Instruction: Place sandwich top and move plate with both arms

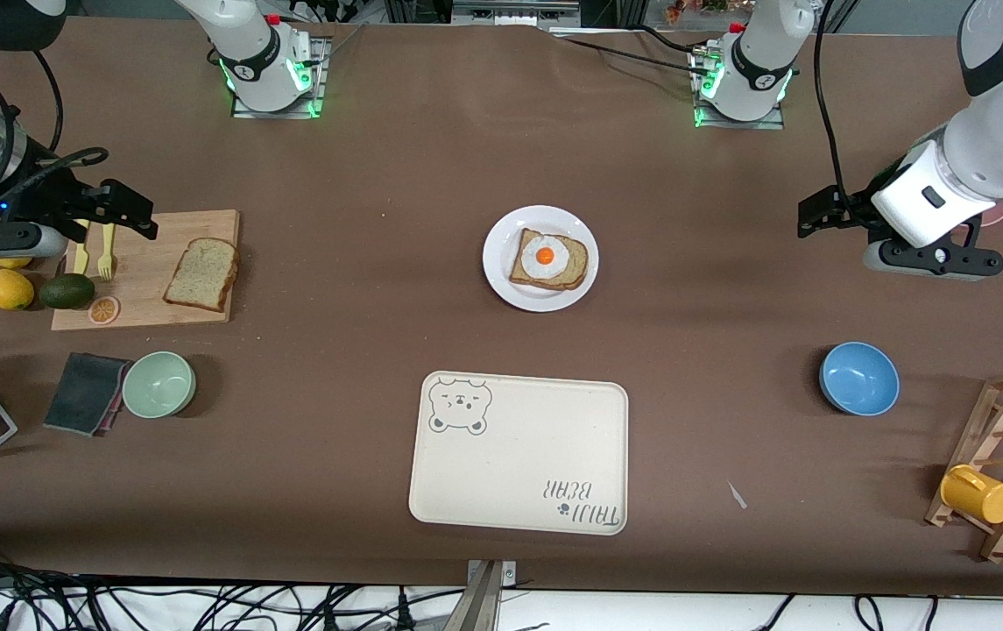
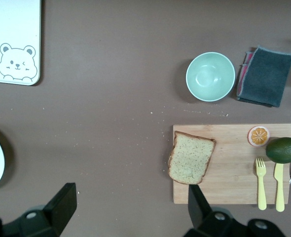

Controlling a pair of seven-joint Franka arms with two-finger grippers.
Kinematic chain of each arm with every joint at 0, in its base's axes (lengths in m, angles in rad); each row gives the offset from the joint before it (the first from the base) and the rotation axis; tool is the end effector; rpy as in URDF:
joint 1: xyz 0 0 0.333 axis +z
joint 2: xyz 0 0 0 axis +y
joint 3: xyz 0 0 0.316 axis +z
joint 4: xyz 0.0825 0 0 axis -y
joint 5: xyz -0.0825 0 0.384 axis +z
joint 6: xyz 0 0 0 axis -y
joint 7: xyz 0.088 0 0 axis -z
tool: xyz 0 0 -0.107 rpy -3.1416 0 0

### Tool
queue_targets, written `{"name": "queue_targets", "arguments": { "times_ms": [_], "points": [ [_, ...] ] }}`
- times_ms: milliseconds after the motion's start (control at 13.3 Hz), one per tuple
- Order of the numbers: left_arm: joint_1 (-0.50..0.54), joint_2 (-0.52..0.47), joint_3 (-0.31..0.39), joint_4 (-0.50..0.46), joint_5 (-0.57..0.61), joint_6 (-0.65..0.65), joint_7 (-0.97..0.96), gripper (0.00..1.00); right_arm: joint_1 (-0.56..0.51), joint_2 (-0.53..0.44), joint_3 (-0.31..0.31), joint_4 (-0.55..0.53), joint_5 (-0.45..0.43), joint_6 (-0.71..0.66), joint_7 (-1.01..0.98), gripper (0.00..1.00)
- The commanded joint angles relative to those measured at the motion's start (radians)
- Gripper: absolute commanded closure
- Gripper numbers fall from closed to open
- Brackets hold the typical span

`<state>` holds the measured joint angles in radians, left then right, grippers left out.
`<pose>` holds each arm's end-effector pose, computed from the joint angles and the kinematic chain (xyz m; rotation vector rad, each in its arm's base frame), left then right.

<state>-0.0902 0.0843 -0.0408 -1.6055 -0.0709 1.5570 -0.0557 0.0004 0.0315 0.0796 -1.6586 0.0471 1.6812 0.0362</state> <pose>0.5672 -0.0816 0.5599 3.0706 -0.1100 -0.2140 0.5684 0.0495 0.5748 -3.0923 -0.0593 0.0180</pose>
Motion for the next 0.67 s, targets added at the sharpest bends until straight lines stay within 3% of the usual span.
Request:
{"name": "queue_targets", "arguments": {
  "times_ms": [0,599],
  "points": [
    [-0.002,-0.012,-0.001,0.002,0.01,-0.014,0.007,0.0,-0.002,0.016,0.002,0.031,0.011,-0.02,-0.016,0.0],
    [-0.003,-0.012,-0.002,0.002,0.01,-0.014,-0.001,0.0,0.018,0.036,0.008,0.031,-0.041,-0.014,-0.013,0.0]
  ]
}}
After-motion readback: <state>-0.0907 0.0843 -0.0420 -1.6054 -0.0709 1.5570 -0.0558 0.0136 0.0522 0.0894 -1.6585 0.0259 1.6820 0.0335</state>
